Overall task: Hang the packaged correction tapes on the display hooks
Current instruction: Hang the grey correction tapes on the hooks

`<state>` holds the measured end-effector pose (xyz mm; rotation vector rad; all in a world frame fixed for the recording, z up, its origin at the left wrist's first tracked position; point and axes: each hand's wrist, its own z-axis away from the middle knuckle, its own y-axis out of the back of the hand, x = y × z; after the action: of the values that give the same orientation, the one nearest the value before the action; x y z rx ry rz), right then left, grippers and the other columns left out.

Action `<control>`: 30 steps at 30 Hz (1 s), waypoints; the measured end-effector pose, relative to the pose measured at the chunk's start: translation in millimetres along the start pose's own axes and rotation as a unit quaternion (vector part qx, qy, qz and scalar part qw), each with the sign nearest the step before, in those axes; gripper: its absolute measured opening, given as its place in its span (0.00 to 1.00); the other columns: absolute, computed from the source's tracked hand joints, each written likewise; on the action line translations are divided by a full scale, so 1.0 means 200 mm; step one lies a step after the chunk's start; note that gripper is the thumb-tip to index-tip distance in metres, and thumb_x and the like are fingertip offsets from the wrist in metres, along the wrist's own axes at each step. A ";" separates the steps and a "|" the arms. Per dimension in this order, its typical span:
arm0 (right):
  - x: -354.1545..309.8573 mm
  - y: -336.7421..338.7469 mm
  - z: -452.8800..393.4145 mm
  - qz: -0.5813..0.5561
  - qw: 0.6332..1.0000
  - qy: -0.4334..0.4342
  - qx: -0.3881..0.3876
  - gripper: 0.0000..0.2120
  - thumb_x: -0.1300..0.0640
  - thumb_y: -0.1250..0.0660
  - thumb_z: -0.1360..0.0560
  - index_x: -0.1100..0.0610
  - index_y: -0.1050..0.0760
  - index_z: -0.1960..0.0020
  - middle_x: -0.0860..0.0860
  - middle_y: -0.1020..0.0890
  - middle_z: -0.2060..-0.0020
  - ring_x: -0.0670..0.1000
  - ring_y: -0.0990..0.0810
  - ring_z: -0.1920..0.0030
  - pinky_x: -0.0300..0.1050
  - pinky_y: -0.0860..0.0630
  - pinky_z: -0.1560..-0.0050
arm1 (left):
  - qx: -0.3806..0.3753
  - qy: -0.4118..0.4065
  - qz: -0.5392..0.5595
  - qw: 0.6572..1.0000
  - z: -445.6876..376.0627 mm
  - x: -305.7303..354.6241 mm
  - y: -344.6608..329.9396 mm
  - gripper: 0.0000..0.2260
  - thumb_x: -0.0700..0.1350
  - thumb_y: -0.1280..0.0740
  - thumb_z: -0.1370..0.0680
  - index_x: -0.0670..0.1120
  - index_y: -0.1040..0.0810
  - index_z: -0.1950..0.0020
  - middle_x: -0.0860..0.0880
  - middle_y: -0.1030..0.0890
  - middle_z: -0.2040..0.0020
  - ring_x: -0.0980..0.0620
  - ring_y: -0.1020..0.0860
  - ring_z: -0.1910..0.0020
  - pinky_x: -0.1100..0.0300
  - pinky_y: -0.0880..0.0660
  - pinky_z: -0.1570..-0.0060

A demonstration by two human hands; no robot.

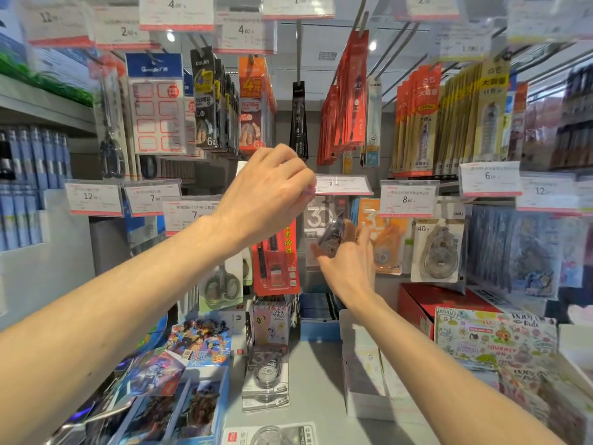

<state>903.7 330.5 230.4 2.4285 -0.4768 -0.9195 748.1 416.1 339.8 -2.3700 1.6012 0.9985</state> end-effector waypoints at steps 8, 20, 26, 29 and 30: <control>0.00 -0.10 -0.08 -0.078 0.996 -0.022 0.021 0.35 0.43 0.28 0.27 0.57 0.39 0.28 0.55 0.34 0.35 0.57 0.33 0.32 0.53 0.28 0.43 | -0.013 -0.002 -0.002 1.000 0.01 0.01 0.01 0.07 0.45 0.35 0.19 0.44 0.19 0.48 0.48 0.15 0.49 0.43 0.22 0.45 0.48 0.27 0.48; 0.07 -0.03 0.04 -0.036 0.999 0.017 0.003 0.26 0.45 0.31 0.23 0.65 0.29 0.37 0.58 0.36 0.28 0.63 0.26 0.37 0.56 0.26 0.41 | 0.019 0.012 0.030 0.999 0.19 0.05 0.04 0.07 0.43 0.33 0.19 0.41 0.18 0.47 0.46 0.17 0.40 0.40 0.22 0.39 0.47 0.25 0.45; 0.19 -0.04 0.21 -0.050 0.997 0.037 -0.049 0.26 0.43 0.33 0.23 0.56 0.33 0.31 0.54 0.29 0.36 0.58 0.22 0.43 0.54 0.25 0.45 | -0.021 0.048 0.080 0.995 0.56 0.16 0.01 0.07 0.42 0.34 0.19 0.40 0.19 0.48 0.44 0.18 0.41 0.42 0.22 0.43 0.49 0.23 0.48; 0.25 -0.12 0.29 -0.019 0.991 0.028 -0.132 0.22 0.45 0.32 0.23 0.53 0.30 0.33 0.51 0.25 0.41 0.55 0.21 0.44 0.51 0.28 0.44 | -0.179 0.088 0.114 0.973 0.74 0.21 -0.04 0.06 0.44 0.33 0.21 0.45 0.22 0.45 0.49 0.19 0.47 0.45 0.22 0.47 0.51 0.22 0.54; 0.26 -0.16 0.31 -0.003 0.985 0.019 -0.170 0.21 0.45 0.32 0.23 0.53 0.28 0.34 0.51 0.23 0.43 0.55 0.21 0.44 0.50 0.28 0.43 | -0.266 0.112 0.115 0.950 0.78 0.23 -0.06 0.08 0.45 0.33 0.21 0.47 0.23 0.43 0.49 0.21 0.46 0.46 0.22 0.46 0.51 0.22 0.54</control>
<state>902.4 312.1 145.5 2.1338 -0.2717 -0.8755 696.7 453.2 189.3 -2.7661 1.9259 1.4018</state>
